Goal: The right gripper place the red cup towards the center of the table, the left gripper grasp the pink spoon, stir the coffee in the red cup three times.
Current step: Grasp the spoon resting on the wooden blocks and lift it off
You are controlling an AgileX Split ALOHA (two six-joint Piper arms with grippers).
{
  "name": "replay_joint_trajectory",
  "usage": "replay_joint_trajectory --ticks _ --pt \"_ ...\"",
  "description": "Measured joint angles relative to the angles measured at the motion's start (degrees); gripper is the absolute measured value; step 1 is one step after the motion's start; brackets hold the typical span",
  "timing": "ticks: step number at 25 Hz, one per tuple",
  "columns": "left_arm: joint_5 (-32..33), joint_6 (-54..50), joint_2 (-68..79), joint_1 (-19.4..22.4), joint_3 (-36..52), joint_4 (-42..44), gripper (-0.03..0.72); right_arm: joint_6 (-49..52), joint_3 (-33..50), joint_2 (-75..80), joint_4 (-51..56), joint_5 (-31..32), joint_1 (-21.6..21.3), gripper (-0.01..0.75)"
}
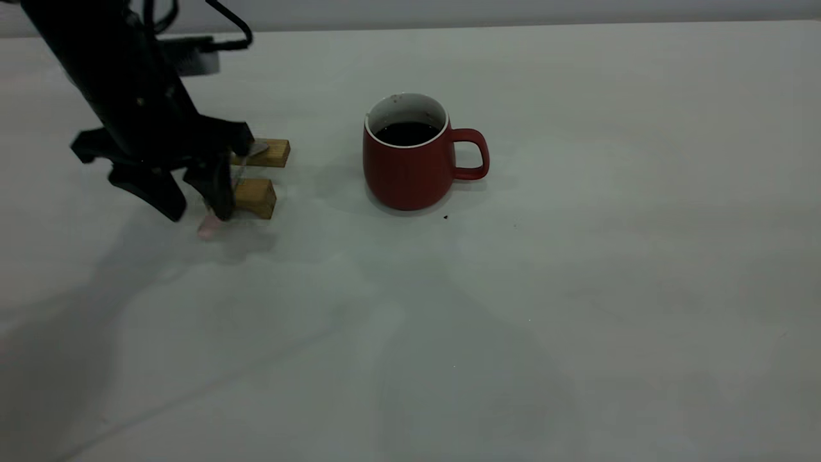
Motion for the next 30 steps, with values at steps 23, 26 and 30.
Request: replay_joint_trajectory --ticks 23,26,30 --pt "-5.71 0.06 5.15 -1.05 -0.06 -0.06 0.329 0.0 0.0 0.0 0.0 0.0 0.0 0.592" --pt "-5.82 -0.2 5.15 -1.05 -0.06 -0.06 0.226 0.0 0.0 0.0 0.0 0.0 0.0 0.592" --pt "-4.73 -1.89 4.91 -1.05 -0.57 -0.1 0.141 0.0 0.0 0.0 0.0 0.0 0.0 0.592"
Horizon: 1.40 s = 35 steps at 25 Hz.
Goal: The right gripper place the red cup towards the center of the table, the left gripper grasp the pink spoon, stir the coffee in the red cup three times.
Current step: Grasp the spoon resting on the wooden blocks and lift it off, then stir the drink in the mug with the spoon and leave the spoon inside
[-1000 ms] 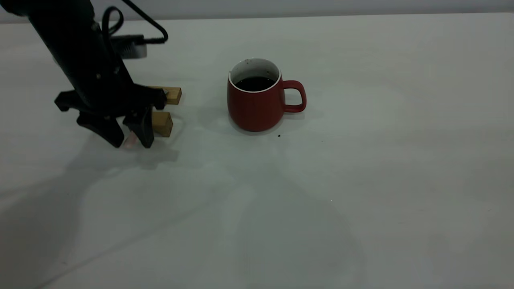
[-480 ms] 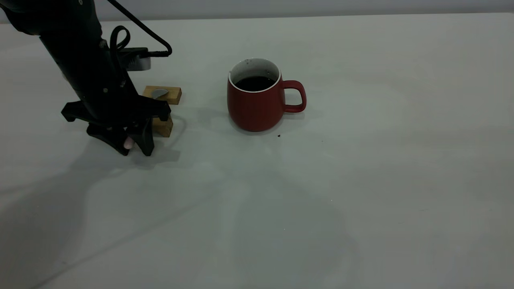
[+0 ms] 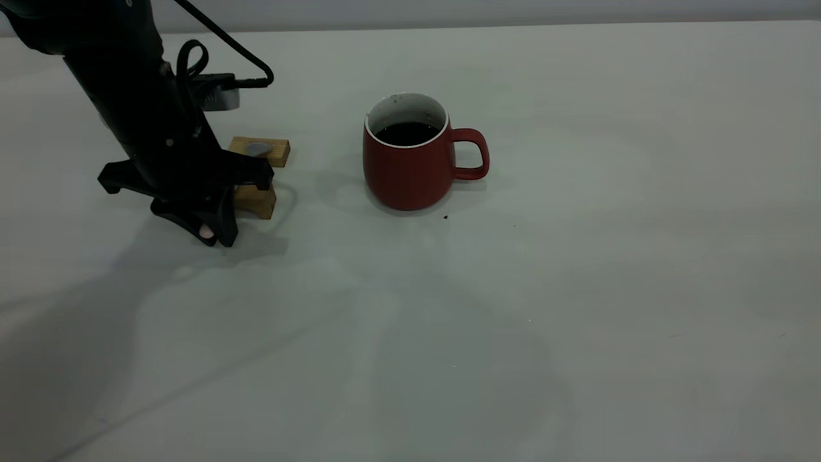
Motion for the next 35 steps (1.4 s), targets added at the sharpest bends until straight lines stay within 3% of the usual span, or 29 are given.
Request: replay_joint_trajectory --ticks 5,11,21,24,28,35 --pt "6.06 -6.3 -4.02 0.0 -3.2 -2.47 0.141 0.0 0.0 0.0 0.0 0.0 0.0 0.592" --pt "12.48 -17.56 -9.02 0.0 -5.83 -17.33 0.141 0.0 0.0 0.0 0.0 0.0 0.0 0.592" --pt "22.97 -22.14 -10.91 0.0 -6.01 -70.01 0.141 0.0 0.0 0.0 0.0 0.0 0.0 0.592" --pt "24.81 -22.28 -10.91 0.0 -6.01 -81.76 0.141 0.0 0.0 0.0 0.0 0.0 0.0 0.592" --pt "24.89 -25.98 -10.91 0.0 -6.01 -87.26 0.141 0.0 0.0 0.0 0.0 0.0 0.0 0.592" --pt "21.63 -47.58 -10.56 -4.13 -6.01 -88.0 0.141 0.0 0.0 0.0 0.0 0.0 0.0 0.592"
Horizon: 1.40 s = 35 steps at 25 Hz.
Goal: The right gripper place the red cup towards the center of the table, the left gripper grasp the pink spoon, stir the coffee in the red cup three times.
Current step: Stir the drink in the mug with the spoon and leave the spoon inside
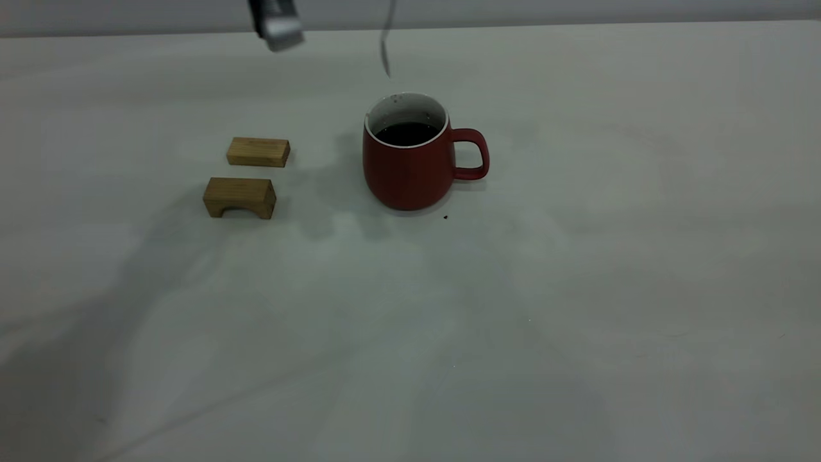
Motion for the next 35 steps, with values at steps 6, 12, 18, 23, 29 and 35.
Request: replay_joint_trajectory --ticks 6,12,18,23,29,35 --pt "-3.34 -2.12 3.55 -2.07 -0.51 -0.19 0.141 0.0 0.0 0.0 0.0 0.0 0.0 0.592" --pt "-4.32 -2.12 10.47 -2.07 -6.08 -0.36 0.141 0.0 0.0 0.0 0.0 0.0 0.0 0.592" --pt "0.45 -2.43 17.5 -2.07 -10.77 -0.2 0.141 0.0 0.0 0.0 0.0 0.0 0.0 0.592" --pt "0.96 -2.66 18.06 -0.79 -10.67 3.21 0.141 0.0 0.0 0.0 0.0 0.0 0.0 0.592" --pt "0.64 -2.07 18.32 3.05 -11.36 2.82 0.141 0.0 0.0 0.0 0.0 0.0 0.0 0.592" --pt "0.89 1.1 21.59 0.41 -16.18 -0.32 0.141 0.0 0.0 0.0 0.0 0.0 0.0 0.592"
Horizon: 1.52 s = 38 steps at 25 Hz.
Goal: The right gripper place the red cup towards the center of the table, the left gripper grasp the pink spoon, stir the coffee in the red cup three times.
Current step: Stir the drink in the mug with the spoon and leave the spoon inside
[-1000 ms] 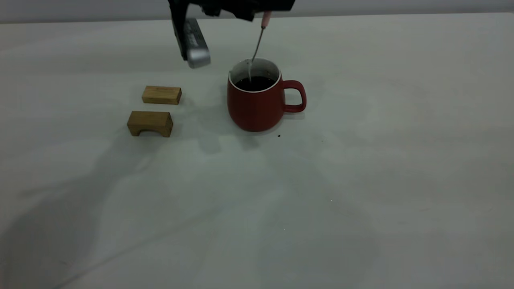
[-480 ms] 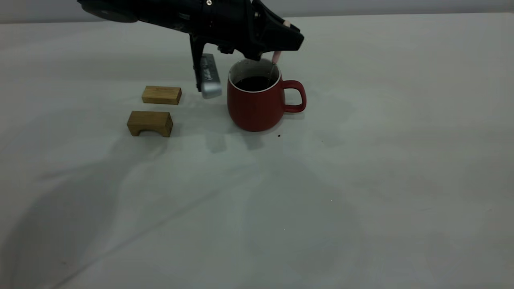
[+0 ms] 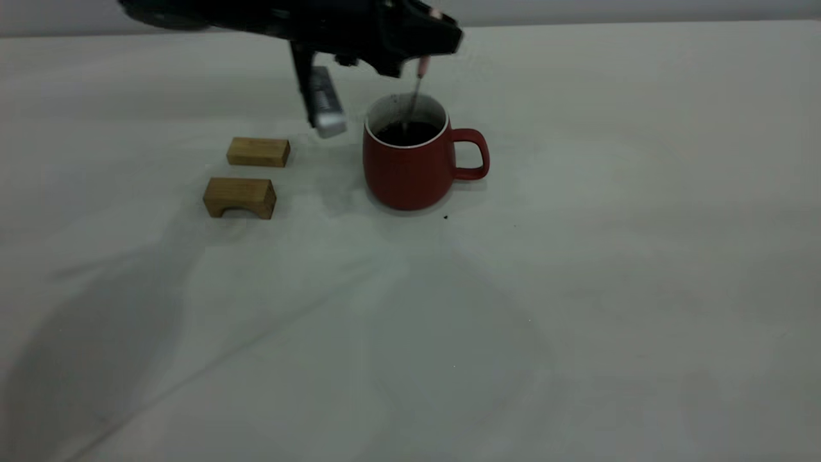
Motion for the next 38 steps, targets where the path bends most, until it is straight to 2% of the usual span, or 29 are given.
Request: replay_joint_trajectory --ticks 5,10,15,21,27,32,38 --pt "3.91 -3.09 0.52 -1.31 0.0 3.84 0.141 0.0 0.0 0.0 0.0 0.0 0.0 0.592" --pt "5.65 -10.98 0.52 1.37 0.0 10.91 0.141 0.0 0.0 0.0 0.0 0.0 0.0 0.592" --pt "3.87 -10.96 0.52 3.1 -1.2 9.88 0.141 0.0 0.0 0.0 0.0 0.0 0.0 0.592" --pt "2.87 -8.22 1.09 0.32 -3.23 5.79 0.141 0.0 0.0 0.0 0.0 0.0 0.0 0.592" --pt "4.59 -8.27 2.04 -2.04 -3.41 8.21 0.141 0.0 0.0 0.0 0.0 0.0 0.0 0.592" --pt "6.35 -8.68 2.04 0.48 -3.41 13.15 0.141 0.0 0.0 0.0 0.0 0.0 0.0 0.592" --pt "5.41 -8.73 1.94 4.55 -3.41 11.05 0.141 0.0 0.0 0.0 0.0 0.0 0.0 0.592"
